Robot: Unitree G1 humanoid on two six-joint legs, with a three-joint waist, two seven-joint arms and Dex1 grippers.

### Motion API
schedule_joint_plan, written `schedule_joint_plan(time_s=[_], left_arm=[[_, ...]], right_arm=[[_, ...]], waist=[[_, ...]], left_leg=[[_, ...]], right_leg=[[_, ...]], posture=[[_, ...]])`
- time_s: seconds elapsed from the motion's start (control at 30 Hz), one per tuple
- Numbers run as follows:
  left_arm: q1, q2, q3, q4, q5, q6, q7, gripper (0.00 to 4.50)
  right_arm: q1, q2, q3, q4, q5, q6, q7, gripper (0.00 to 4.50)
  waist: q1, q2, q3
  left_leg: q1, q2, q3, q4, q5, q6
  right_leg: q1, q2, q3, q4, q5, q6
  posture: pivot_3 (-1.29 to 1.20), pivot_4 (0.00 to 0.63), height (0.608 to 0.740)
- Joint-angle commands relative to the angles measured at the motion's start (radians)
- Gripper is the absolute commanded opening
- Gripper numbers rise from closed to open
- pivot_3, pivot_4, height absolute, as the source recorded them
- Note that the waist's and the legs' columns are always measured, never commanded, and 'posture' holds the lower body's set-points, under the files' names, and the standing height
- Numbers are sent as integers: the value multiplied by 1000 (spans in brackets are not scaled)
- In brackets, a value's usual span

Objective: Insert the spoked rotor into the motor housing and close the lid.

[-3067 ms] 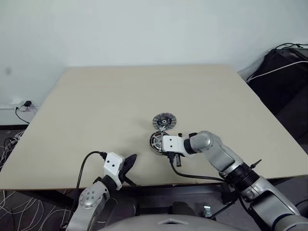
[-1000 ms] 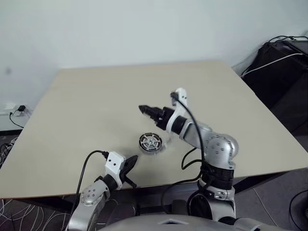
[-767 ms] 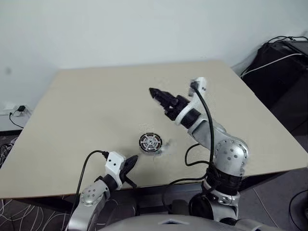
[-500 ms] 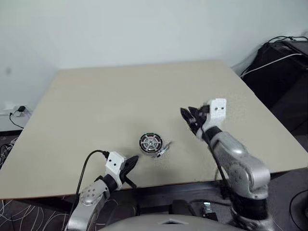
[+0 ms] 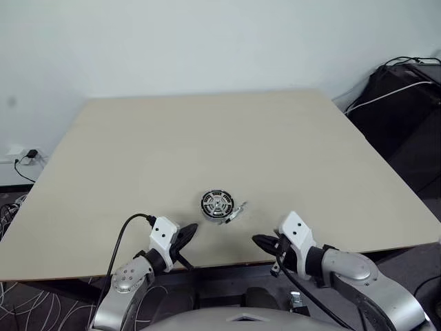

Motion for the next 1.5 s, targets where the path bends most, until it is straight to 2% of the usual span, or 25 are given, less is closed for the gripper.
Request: schedule_joint_plan(time_s=[0.03,0.27,0.63,1.07,1.5], left_arm=[[-7,0,1,-46,-10,-4,-4,0],[3,5,9,-55,-10,-3,0,0],[18,1,26,-61,-8,-9,12,0],[2,2,23,-63,-7,-3,13,0],[1,7,24,-67,-6,0,12,0]], right_arm=[[-44,64,-31,35,-22,-54,-51,9],[-76,137,17,100,-46,-86,-44,9],[-89,96,39,107,1,-60,76,9],[-163,181,42,208,-16,-95,52,9],[-284,294,136,309,-69,-99,34,9]], waist=[[2,-1,1],[16,-2,1],[26,-2,1],[26,-2,0],[26,-1,-1]], left_leg=[[0,0,0,0,0,0],[-4,-1,0,-1,-1,0],[-3,-1,0,2,-1,0],[-3,-1,0,2,-1,0],[-2,-1,1,2,-1,0]], right_leg=[[0,0,0,0,0,0],[-5,2,-1,-1,1,0],[-3,2,-1,0,1,0],[-3,3,-1,1,1,1],[-3,6,-1,1,1,1]], posture=[[0,0,740],[0,0,740],[0,0,740],[0,0,740],[0,0,740]])
